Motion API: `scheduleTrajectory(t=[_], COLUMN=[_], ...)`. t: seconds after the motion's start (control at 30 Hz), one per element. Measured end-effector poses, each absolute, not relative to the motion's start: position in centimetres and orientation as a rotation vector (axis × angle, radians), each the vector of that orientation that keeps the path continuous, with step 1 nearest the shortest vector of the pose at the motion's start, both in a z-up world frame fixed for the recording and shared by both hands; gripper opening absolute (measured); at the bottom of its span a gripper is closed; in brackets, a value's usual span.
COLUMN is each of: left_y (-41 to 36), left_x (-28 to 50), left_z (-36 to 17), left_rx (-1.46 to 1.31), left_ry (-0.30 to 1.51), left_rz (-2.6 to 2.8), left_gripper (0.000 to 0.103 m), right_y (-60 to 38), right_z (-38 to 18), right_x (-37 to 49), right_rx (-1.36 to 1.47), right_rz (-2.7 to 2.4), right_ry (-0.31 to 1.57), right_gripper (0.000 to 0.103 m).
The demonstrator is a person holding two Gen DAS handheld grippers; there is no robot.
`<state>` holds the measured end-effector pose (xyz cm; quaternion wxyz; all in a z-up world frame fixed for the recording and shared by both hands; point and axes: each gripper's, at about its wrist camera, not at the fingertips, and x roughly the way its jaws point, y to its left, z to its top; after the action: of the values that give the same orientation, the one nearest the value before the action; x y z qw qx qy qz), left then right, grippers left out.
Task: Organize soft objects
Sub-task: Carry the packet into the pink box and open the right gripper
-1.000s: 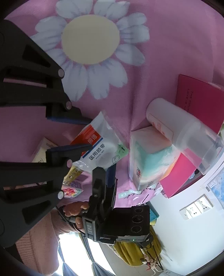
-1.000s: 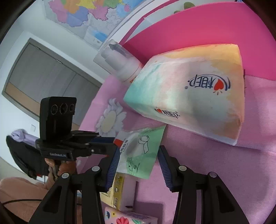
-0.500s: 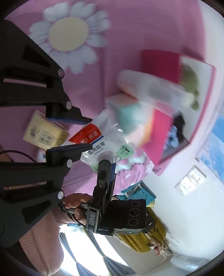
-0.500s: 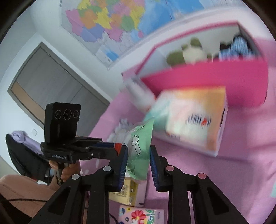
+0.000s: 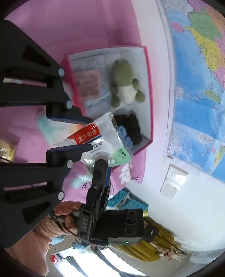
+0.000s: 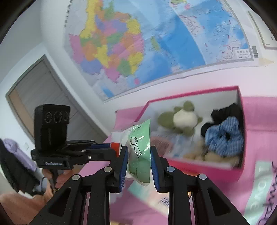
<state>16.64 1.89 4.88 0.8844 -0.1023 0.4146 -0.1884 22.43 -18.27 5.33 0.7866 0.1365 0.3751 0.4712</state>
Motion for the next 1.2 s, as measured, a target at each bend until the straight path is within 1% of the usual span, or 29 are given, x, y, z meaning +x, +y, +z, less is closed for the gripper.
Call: scheduleTrajectory(t=[0.3, 0.47, 0.5, 0.53, 0.57, 0.7, 0.83, 0.9, 0.97, 1.0, 1.1, 1.2], left_y=[2.1, 2.3, 2.3, 2.4, 2.5, 2.9, 2.5, 2.3, 1.8, 1.7, 0.9, 0.3], left_x=[22.3, 23.8, 23.7, 23.6, 23.5, 21.9, 19.1, 17.4, 15.3, 14.2, 11.1, 8.6], left_z=[2.8, 1.6, 1.6, 1.7, 1.8, 2.8, 4.0, 4.7, 5.3, 5.5, 5.9, 5.2], left_rx=[-0.185, -0.168, -0.163, -0.168, -0.175, -0.165, -0.143, -0.146, -0.131, -0.126, -0.108, -0.107], left_ry=[0.965, 1.008, 1.004, 0.997, 0.992, 0.941, 0.877, 0.849, 0.810, 0.794, 0.766, 0.780], left_rz=[-0.315, -0.246, -0.238, -0.234, -0.233, -0.209, -0.232, -0.264, -0.295, -0.308, -0.357, -0.394], left_gripper=[0.024, 0.024, 0.024, 0.028, 0.030, 0.030, 0.031, 0.034, 0.044, 0.046, 0.048, 0.048], right_y=[-16.8, -16.4, -16.5, -16.6, -16.7, -17.2, -17.8, -18.3, -18.8, -19.2, -20.0, -20.8], right_z=[2.7, 1.1, 0.9, 0.9, 1.1, 2.1, 2.9, 3.3, 3.7, 4.0, 4.5, 4.6], right_x=[27.6, 29.1, 29.2, 29.1, 28.9, 28.0, 26.3, 25.3, 24.0, 23.1, 21.1, 18.9], right_rx=[0.322, 0.308, 0.298, 0.288, 0.272, 0.227, 0.196, 0.191, 0.183, 0.182, 0.183, 0.172], right_rz=[0.942, 0.853, 0.828, 0.814, 0.805, 0.772, 0.799, 0.820, 0.853, 0.880, 0.939, 0.982], right_ry=[0.870, 0.924, 0.926, 0.924, 0.915, 0.887, 0.864, 0.859, 0.855, 0.853, 0.856, 0.864], right_gripper=[0.025, 0.031, 0.035, 0.037, 0.037, 0.040, 0.040, 0.040, 0.040, 0.040, 0.042, 0.043])
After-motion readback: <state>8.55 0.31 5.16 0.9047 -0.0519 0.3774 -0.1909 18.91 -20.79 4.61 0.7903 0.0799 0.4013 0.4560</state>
